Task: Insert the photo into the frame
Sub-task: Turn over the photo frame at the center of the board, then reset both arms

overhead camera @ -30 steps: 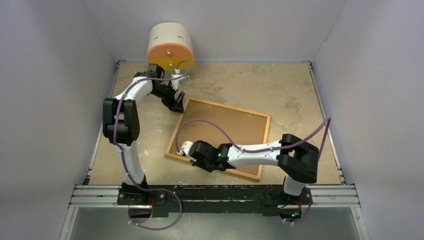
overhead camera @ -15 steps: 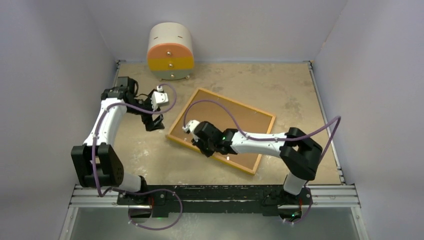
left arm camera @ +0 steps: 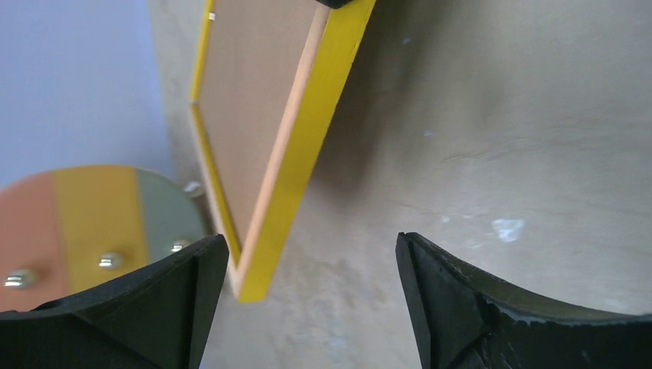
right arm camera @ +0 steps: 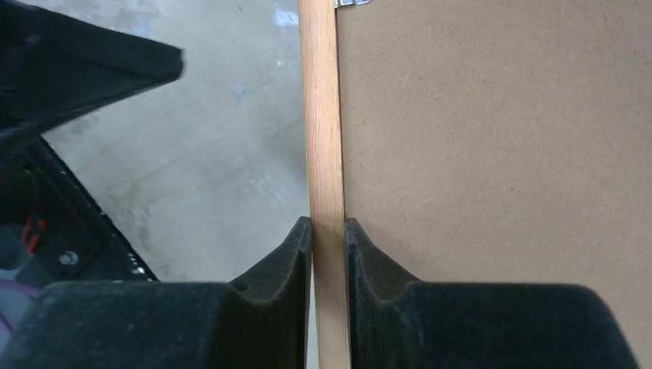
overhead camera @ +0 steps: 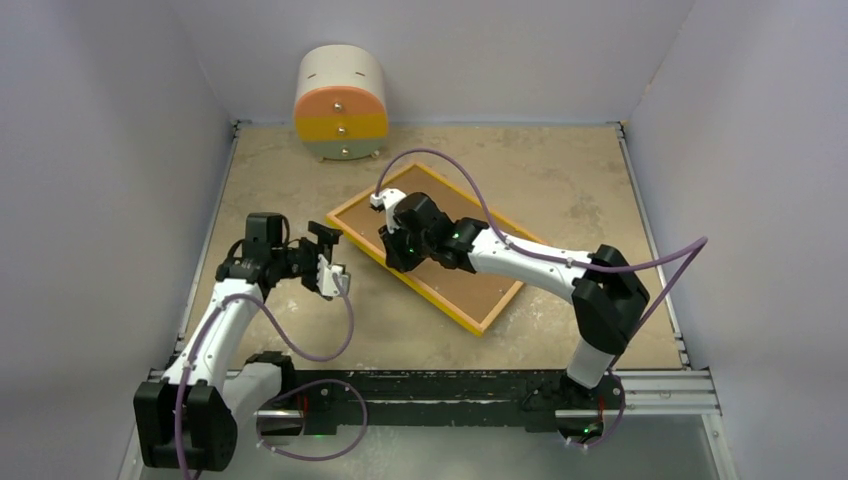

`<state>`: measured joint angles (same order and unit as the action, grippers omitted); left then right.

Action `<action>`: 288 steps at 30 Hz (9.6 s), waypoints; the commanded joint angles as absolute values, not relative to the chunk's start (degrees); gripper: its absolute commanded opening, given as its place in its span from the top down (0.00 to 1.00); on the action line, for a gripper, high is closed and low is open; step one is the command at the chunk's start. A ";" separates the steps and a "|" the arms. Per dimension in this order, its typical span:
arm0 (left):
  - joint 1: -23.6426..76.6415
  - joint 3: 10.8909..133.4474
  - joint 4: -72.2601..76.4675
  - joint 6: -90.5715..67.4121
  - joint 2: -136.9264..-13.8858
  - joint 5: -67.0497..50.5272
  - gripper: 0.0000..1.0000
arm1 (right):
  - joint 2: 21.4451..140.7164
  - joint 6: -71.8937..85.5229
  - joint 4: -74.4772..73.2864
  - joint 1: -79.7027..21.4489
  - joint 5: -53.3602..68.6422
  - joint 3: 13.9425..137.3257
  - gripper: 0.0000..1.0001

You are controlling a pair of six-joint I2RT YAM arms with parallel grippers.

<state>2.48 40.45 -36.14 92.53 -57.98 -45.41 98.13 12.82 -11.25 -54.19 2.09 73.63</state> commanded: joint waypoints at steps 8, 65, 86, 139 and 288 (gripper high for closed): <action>3.86 35.57 -22.30 122.01 -56.36 -45.43 0.22 | 97.64 17.47 -11.25 -52.92 8.82 82.26 1.00; 9.93 37.55 -16.39 121.81 -63.45 -40.59 0.40 | 93.65 23.05 -14.30 -52.43 10.65 87.44 1.00; 10.98 41.74 -6.98 107.13 -65.41 -39.64 0.85 | 91.55 20.84 -17.95 -52.46 7.65 87.14 0.73; 11.43 49.75 -17.32 93.12 -58.67 -44.83 0.99 | 87.95 -18.76 -20.80 -73.21 -42.93 72.37 0.70; -2.18 15.90 68.88 9.21 -90.26 -21.84 0.00 | 84.10 8.37 79.65 -13.01 -44.80 11.20 0.01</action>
<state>-4.84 21.41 52.31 5.85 -92.27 -18.55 79.70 13.47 58.87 -13.30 -42.41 14.39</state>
